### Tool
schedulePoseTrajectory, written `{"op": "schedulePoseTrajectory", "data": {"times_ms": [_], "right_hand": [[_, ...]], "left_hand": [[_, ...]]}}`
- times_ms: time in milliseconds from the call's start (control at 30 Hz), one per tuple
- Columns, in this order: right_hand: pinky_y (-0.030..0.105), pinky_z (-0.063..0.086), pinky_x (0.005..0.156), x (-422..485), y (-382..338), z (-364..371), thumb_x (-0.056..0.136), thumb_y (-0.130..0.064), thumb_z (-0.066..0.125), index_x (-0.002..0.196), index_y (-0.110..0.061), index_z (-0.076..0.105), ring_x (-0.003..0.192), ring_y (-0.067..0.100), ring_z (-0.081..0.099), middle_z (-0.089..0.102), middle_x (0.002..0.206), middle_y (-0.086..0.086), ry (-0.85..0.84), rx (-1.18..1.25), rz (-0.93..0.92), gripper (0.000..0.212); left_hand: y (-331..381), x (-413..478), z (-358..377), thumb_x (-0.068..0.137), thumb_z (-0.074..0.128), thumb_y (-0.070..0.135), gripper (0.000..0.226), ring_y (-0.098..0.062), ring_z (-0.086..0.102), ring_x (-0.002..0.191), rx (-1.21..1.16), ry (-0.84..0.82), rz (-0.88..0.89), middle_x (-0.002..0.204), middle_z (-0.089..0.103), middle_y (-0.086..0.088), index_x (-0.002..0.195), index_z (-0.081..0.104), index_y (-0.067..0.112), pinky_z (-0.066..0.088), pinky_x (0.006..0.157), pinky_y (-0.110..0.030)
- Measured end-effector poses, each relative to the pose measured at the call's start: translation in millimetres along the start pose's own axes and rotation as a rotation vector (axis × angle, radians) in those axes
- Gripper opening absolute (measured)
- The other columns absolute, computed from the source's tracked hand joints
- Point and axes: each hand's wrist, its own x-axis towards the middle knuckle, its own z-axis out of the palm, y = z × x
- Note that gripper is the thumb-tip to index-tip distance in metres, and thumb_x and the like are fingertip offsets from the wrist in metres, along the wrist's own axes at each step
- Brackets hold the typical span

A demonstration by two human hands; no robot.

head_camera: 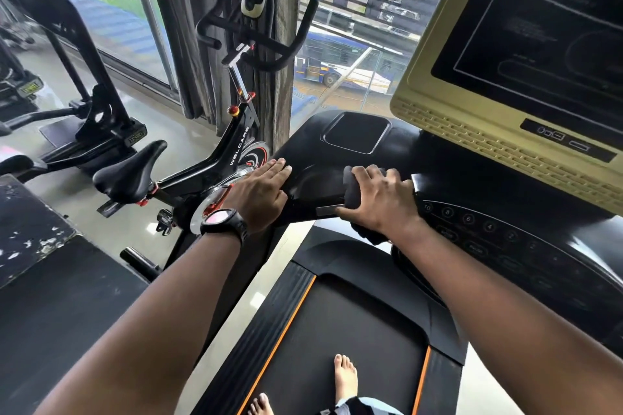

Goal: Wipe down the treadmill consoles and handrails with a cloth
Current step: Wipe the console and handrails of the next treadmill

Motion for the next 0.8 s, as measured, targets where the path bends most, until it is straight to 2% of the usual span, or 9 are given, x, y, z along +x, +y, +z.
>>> {"op": "schedulePoseTrajectory", "data": {"times_ms": [100,233,333,400,467,533,600,700,800], "right_hand": [[0.046,0.047,0.084,-0.3,7.1,-0.5,0.074,-0.075,0.059,0.128,-0.028,0.045,0.107,0.033,0.056,0.059,0.123,-0.001,0.038,0.093,-0.132,0.073],[0.048,0.050,0.092,20.5,17.7,-24.8,0.078,-0.054,0.073,0.130,-0.027,0.052,0.112,0.031,0.059,0.061,0.122,-0.001,-0.007,0.212,-0.344,0.063],[0.048,0.050,0.090,50.7,18.8,-45.2,0.084,-0.051,0.065,0.130,-0.024,0.058,0.112,0.029,0.059,0.063,0.122,0.000,0.079,0.007,-0.669,0.054],[0.048,0.049,0.089,71.3,18.3,-53.6,0.096,-0.054,0.040,0.126,-0.025,0.063,0.114,0.029,0.058,0.064,0.122,0.000,0.140,-0.151,-0.858,0.048],[0.050,0.048,0.092,90.5,20.5,-55.7,0.102,-0.048,0.023,0.122,-0.024,0.065,0.121,0.032,0.057,0.064,0.124,0.001,0.155,-0.294,-1.015,0.053],[0.050,0.048,0.094,103.1,23.9,-44.7,0.104,-0.033,0.029,0.120,-0.023,0.064,0.126,0.033,0.055,0.065,0.125,0.002,0.271,-0.497,-1.211,0.041],[0.049,0.049,0.097,109.6,25.2,-27.9,0.102,-0.021,0.046,0.117,-0.023,0.067,0.128,0.034,0.055,0.066,0.123,0.002,0.396,-0.631,-1.375,0.026],[0.051,0.049,0.100,118.8,21.7,-5.1,0.102,-0.011,0.049,0.112,-0.023,0.068,0.130,0.036,0.056,0.066,0.118,0.001,0.541,-0.731,-1.468,0.025],[0.052,0.047,0.105,128.6,17.6,9.1,0.102,-0.014,0.045,0.119,-0.026,0.069,0.137,0.034,0.050,0.066,0.127,-0.002,0.446,-0.881,-1.452,0.031]], "left_hand": [[4.6,1.1,-4.7,0.085,0.035,0.031,0.067,-0.016,0.034,0.147,-0.031,0.021,-0.025,0.157,0.040,-0.005,0.148,0.048,0.014,0.024,0.120,-0.031],[14.4,7.9,-12.6,0.095,0.048,0.022,0.051,-0.013,0.040,0.143,-0.046,0.066,-0.058,0.154,0.045,-0.004,0.145,0.053,0.013,0.030,0.114,-0.026],[15.3,12.0,-13.0,0.097,0.049,0.018,0.052,-0.017,0.038,0.145,-0.039,0.053,-0.064,0.157,0.040,-0.008,0.148,0.047,0.009,0.027,0.116,-0.025],[10.6,13.2,-8.8,0.097,0.046,0.021,0.055,-0.018,0.032,0.148,-0.042,0.022,-0.069,0.159,0.036,-0.012,0.151,0.041,0.007,0.019,0.120,-0.025],[6.7,13.0,-4.2,0.095,0.036,0.030,0.062,-0.020,0.031,0.149,-0.013,-0.009,-0.078,0.159,0.034,-0.014,0.152,0.038,0.007,0.019,0.122,-0.029],[7.6,13.1,-2.6,0.090,0.032,0.033,0.067,-0.020,0.032,0.148,0.024,-0.014,-0.075,0.158,0.036,-0.014,0.151,0.040,0.006,0.024,0.123,-0.033],[9.4,13.6,-3.1,0.089,0.033,0.034,0.067,-0.021,0.035,0.147,0.042,-0.007,-0.076,0.157,0.038,-0.014,0.150,0.042,0.006,0.027,0.122,-0.036],[9.9,15.3,-3.2,0.088,0.034,0.033,0.067,-0.022,0.036,0.146,0.063,-0.003,-0.079,0.156,0.040,-0.015,0.148,0.044,0.006,0.030,0.120,-0.039],[9.8,15.2,-1.4,0.088,0.036,0.033,0.066,-0.020,0.035,0.147,0.049,-0.007,-0.100,0.156,0.040,-0.012,0.148,0.045,0.008,0.031,0.120,-0.039]]}}
